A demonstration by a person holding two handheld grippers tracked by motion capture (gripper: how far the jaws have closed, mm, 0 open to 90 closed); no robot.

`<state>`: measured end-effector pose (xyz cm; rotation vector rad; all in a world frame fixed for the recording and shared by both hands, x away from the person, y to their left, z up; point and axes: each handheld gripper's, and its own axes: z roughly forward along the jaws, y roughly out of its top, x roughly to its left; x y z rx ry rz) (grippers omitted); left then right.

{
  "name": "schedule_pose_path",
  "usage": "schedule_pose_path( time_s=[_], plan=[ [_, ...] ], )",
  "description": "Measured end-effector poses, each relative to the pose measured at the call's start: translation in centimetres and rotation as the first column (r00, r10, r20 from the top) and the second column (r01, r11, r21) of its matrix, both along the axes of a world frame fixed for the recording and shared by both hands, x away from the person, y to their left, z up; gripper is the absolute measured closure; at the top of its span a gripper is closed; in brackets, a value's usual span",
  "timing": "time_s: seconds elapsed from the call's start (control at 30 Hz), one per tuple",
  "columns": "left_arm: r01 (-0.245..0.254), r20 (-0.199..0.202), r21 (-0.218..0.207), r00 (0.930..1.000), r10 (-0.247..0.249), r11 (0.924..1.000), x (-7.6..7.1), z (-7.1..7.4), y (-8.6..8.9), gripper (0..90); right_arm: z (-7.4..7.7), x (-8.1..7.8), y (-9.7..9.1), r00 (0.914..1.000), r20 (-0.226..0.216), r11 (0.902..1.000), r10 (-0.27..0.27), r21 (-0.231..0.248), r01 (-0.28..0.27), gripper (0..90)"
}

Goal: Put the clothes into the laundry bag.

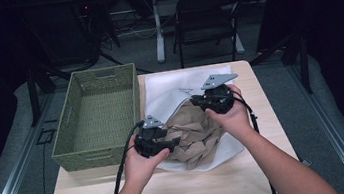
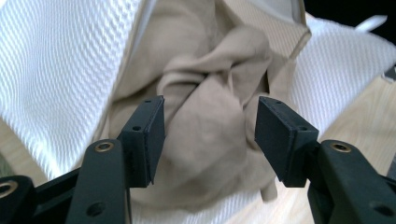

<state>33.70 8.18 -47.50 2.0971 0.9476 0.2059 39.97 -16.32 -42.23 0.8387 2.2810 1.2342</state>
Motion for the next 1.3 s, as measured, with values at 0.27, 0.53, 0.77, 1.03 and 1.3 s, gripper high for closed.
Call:
schedule_pose_path(
  time_s=[0.27, 0.53, 0.77, 1.03, 1.3],
  plan=[
    [0.006, -0.028, 0.037, 0.9996, -0.005, 0.9993, -1.3, -1.8, 1.4, 42.9, 0.0, -0.1, -0.1, 1.0, -0.002, 1.0, -0.004, 0.002, 0.004, 84.8],
    [0.02, -0.07, 0.044, 0.9974, -0.017, 0.9988, -1.5, -4.4, 0.9, 42.2, 0.0, -0.2, 0.2, 1.0, -0.002, 1.0, 0.002, 0.002, -0.002, 84.7],
    [0.013, -0.089, 0.055, 0.996, -0.008, 0.9984, -0.8, -6.1, 0.2, 43.0, 0.0, -0.3, 0.4, 0.9999, 0.0, 0.9999, 0.012, -0.003, -0.012, 84.5],
    [-0.001, -0.061, 0.066, 0.9981, 0.005, 0.9978, -0.9, -6.5, -0.6, 69.4, 0.0, -0.5, 0.6, 0.9998, -0.001, 0.9998, 0.019, -0.004, -0.019, 84.7],
    [0.009, -0.055, 0.046, 0.9985, -0.007, 0.9989, -0.6, -6.3, -1.0, 85.8, -0.4, -0.7, 0.7, 0.9997, -0.005, 0.9997, 0.024, 0.0, -0.024, 85.0]
  ],
)
